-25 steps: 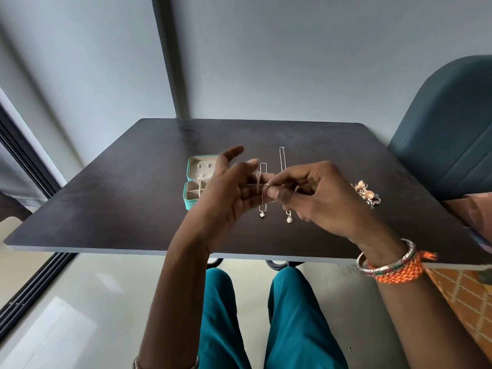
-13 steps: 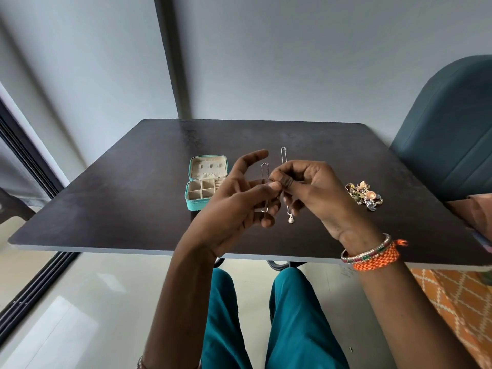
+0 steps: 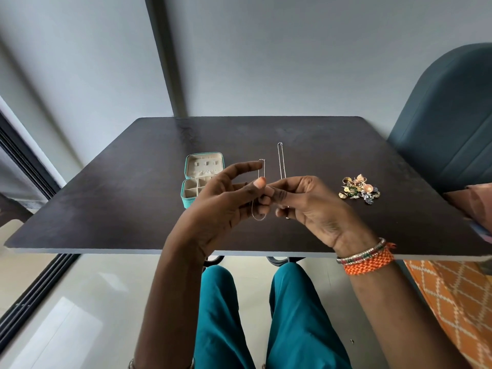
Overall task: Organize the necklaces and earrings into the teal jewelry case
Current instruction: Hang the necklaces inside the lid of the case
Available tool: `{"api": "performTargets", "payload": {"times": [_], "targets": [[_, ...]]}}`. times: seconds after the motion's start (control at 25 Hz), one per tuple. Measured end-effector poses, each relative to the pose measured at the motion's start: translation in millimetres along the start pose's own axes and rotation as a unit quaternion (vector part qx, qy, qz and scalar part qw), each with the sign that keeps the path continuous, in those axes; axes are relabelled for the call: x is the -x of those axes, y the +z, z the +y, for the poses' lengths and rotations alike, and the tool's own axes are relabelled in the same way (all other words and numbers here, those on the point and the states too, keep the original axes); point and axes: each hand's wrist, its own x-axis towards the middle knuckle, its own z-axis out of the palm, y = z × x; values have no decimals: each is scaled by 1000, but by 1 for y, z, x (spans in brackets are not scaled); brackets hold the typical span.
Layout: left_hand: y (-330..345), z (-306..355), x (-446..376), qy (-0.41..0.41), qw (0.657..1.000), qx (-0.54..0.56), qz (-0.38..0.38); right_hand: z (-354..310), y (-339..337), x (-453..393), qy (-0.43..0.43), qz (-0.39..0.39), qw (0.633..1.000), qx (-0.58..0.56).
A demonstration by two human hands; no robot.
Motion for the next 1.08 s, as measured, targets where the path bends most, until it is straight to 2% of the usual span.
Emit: {"api": "performTargets", "payload": {"times": [0.2, 0.36, 0.44, 0.6, 0.76, 0.8, 0.84, 0.92, 0.96, 1.0, 1.08], "targets": [[2, 12, 3, 2, 1000, -13, -2, 0, 8, -5, -42, -12, 999, 13], [11, 21, 8, 130, 985, -93, 71, -3, 18, -5, -45, -48, 985, -157], [13, 26, 14, 182, 969, -125, 116, -3, 21, -6, -92, -69, 983, -142], [15, 28, 18, 252, 912, -263, 190, 3, 24, -4, -128, -93, 982, -100], [29, 16, 14, 351, 802, -355, 328, 5, 21, -3, -151, -97, 977, -116], [30, 11, 11, 364, 795, -354, 332, 6, 19, -3, -157, -96, 976, -119], [27, 8, 7, 353, 822, -317, 314, 9, 17, -4, -161, -100, 974, -125], [20, 6, 0, 273, 929, -135, 211, 14, 10, -4, -156, -109, 970, -149], [15, 5, -4, 217, 962, -51, 158, 17, 7, -4, -154, -93, 971, -156], [9, 3, -6, 166, 979, -18, 121, 20, 5, -5, -152, -59, 974, -155], [1, -3, -7, 102, 988, -76, 86, 23, 1, -9, -150, 37, 981, -117]]}}
